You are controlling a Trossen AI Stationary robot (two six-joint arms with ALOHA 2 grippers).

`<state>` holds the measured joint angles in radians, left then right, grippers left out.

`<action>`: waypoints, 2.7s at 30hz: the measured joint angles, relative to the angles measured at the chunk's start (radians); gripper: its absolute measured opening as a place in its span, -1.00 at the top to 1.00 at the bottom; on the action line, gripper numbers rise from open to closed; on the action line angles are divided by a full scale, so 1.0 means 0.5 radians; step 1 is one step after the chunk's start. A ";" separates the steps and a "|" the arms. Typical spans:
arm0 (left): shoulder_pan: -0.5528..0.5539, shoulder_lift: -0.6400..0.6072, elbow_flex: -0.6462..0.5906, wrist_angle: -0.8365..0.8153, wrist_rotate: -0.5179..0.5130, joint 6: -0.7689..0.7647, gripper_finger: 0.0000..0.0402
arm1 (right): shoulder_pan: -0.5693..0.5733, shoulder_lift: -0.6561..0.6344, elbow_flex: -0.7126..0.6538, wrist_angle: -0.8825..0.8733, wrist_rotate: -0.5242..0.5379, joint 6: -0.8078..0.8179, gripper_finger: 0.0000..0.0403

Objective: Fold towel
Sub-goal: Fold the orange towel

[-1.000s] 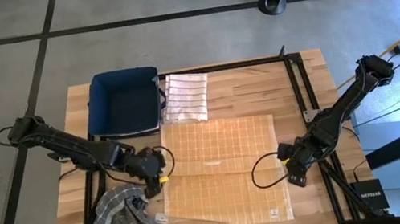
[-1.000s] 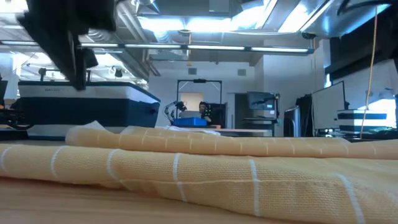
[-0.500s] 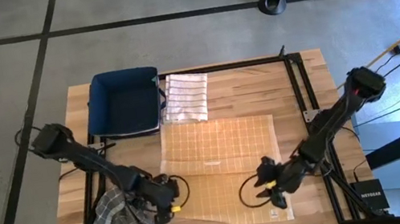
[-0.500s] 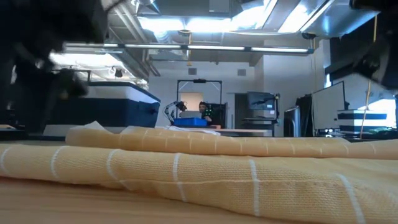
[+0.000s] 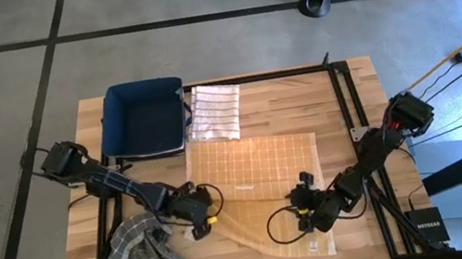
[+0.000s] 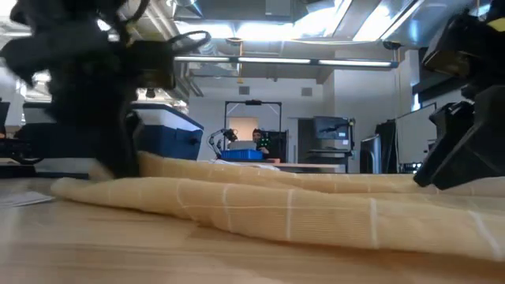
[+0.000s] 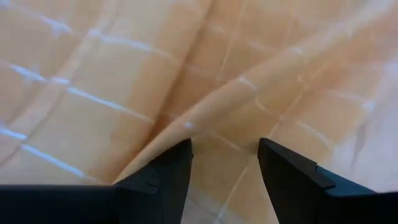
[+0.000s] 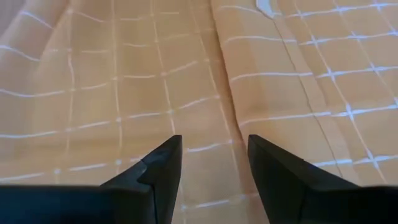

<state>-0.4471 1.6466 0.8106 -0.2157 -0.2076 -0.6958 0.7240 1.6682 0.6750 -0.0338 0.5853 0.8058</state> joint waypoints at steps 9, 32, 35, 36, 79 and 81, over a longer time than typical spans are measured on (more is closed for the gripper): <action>-0.307 -0.111 0.206 -0.106 0.087 0.068 0.10 | 0.004 -0.001 0.001 -0.059 -0.040 -0.003 0.08; -0.608 0.039 0.130 -0.329 0.257 -0.374 0.10 | 0.004 -0.001 0.001 -0.056 -0.094 -0.001 0.08; -0.606 0.061 0.123 -0.251 0.165 -0.290 0.10 | 0.004 -0.001 0.001 -0.055 -0.095 -0.001 0.08; -0.605 0.072 0.123 -0.221 0.145 -0.268 0.10 | 0.004 -0.001 0.001 -0.055 -0.095 -0.001 0.08; -0.376 0.117 0.125 -0.035 0.738 -0.536 0.41 | 0.004 -0.002 0.001 -0.055 -0.110 -0.001 0.08; -0.371 0.109 0.124 -0.015 0.902 -0.531 0.32 | 0.004 -0.002 0.001 -0.055 -0.110 -0.001 0.08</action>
<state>-0.6327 1.7012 0.8725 -0.2233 0.2433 -0.9611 0.7261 1.6672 0.6754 -0.0612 0.5304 0.8055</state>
